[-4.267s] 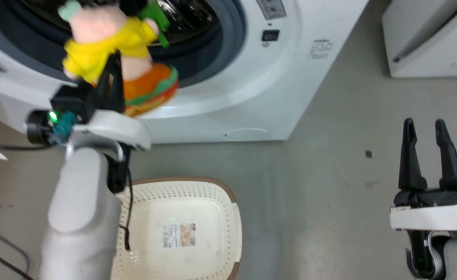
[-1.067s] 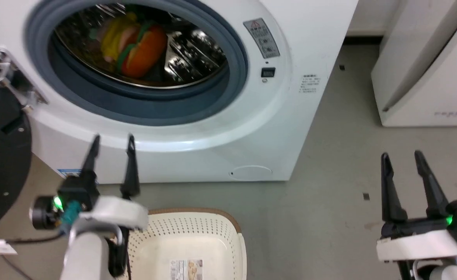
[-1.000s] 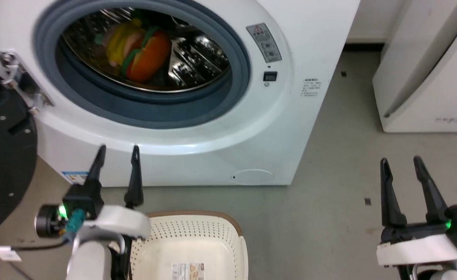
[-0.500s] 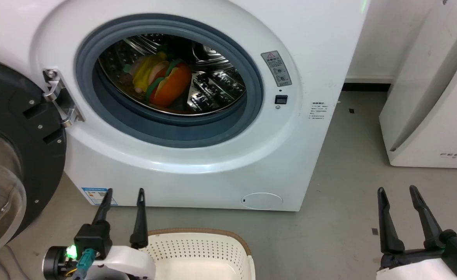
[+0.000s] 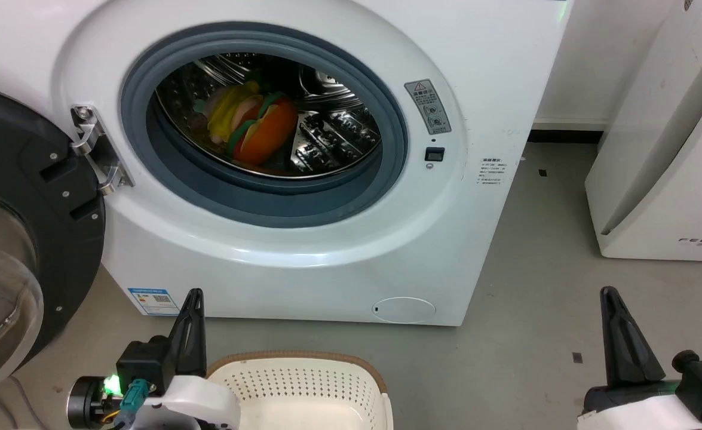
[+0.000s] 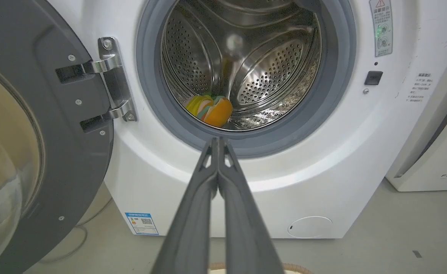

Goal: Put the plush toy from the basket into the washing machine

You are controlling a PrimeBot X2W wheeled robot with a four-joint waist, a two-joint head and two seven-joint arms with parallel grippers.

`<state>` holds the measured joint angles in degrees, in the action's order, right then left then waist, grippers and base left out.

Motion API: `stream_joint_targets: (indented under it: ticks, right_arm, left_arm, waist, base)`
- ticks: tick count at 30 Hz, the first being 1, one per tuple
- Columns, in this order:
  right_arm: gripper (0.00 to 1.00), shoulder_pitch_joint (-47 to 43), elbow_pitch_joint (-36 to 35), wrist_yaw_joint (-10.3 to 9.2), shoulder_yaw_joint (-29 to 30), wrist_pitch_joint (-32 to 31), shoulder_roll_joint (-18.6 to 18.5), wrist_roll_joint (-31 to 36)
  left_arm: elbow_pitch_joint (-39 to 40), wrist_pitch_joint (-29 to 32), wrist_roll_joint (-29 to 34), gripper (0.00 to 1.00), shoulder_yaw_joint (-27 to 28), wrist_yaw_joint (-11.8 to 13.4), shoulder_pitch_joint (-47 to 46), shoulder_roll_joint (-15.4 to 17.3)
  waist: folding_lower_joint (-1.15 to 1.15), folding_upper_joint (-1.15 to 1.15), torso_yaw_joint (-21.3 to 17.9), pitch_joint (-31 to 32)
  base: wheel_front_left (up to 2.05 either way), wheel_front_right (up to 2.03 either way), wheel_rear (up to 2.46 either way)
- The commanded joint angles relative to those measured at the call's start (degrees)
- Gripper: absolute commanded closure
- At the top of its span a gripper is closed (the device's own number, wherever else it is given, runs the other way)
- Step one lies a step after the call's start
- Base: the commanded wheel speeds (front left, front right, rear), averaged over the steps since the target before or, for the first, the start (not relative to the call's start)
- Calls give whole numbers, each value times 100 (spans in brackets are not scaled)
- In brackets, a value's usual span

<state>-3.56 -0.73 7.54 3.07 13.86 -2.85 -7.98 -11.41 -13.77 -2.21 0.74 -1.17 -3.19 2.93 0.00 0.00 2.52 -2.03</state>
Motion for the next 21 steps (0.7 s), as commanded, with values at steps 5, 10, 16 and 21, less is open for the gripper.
stream_joint_targets:
  ticks: [5,10,16,21]
  right_arm:
    - [100,41,8,-1,-25,-83,0,86]
    - [100,55,11,-1,-37,-141,0,118]
    - [100,69,14,-1,-50,-200,0,150]
    - [100,84,17,-1,-63,-259,-1,183]
  left_arm:
    - [87,79,24,100,-5,13,37,0]
    - [135,137,33,100,-8,18,50,0]
    - [183,196,42,100,-11,23,62,0]
    - [230,255,51,100,-14,27,75,0]
  waist:
    - [0,0,-12,9]
    - [0,0,-23,18]
    - [0,0,-34,26]
    - [0,0,-45,35]
  base:
    - [0,0,0]
    - [0,0,0]
    - [0,0,0]
    - [0,0,0]
